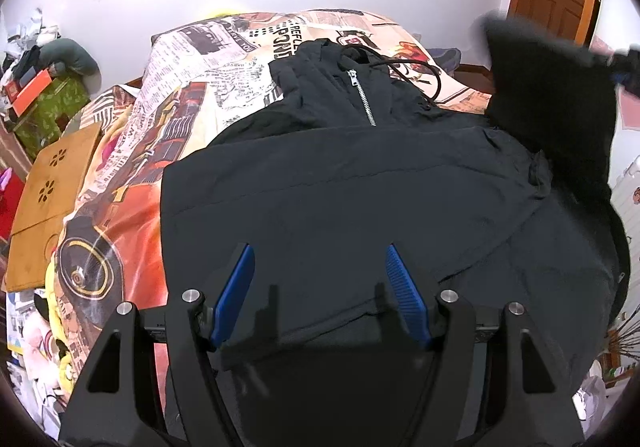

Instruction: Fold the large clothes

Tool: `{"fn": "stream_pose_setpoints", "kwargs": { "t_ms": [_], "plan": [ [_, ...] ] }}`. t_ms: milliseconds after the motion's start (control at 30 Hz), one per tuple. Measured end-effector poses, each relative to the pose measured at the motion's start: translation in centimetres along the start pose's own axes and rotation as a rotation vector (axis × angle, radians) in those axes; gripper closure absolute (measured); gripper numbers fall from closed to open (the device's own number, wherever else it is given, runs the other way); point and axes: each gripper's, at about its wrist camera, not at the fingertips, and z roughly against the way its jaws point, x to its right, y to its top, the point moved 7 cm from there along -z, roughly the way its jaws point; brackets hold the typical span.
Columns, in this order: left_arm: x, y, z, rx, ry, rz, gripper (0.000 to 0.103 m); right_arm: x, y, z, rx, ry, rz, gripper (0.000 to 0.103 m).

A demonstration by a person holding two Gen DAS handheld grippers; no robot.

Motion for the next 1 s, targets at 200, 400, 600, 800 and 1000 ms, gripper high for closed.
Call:
{"fn": "stream_pose_setpoints", "kwargs": {
  "t_ms": [200,400,600,800,1000],
  "plan": [
    [-0.8,-0.9,1.0,0.004,0.006,0.006,0.036,-3.1,-7.0,-8.1,-0.27,0.013,0.072,0.092],
    [-1.8,-1.6,0.8,-0.013,0.015,0.022,0.036,-3.1,-9.1,-8.7,-0.342,-0.033,0.109,0.09],
    [-2.1,-1.7,0.0,-0.023,0.023,0.038,0.036,-2.7,-7.1,-5.4,-0.319,0.037,0.055,0.081],
    [-1.5,-0.9,-0.7,-0.016,0.005,0.051,0.036,1.4,-3.7,-0.6,-0.115,-0.084,0.003,0.033],
    [-0.4,-0.5,-1.6,-0.024,-0.011,0.031,0.036,7.8,-3.5,-1.3,-0.124,-0.083,-0.267,0.032]
  ]
}}
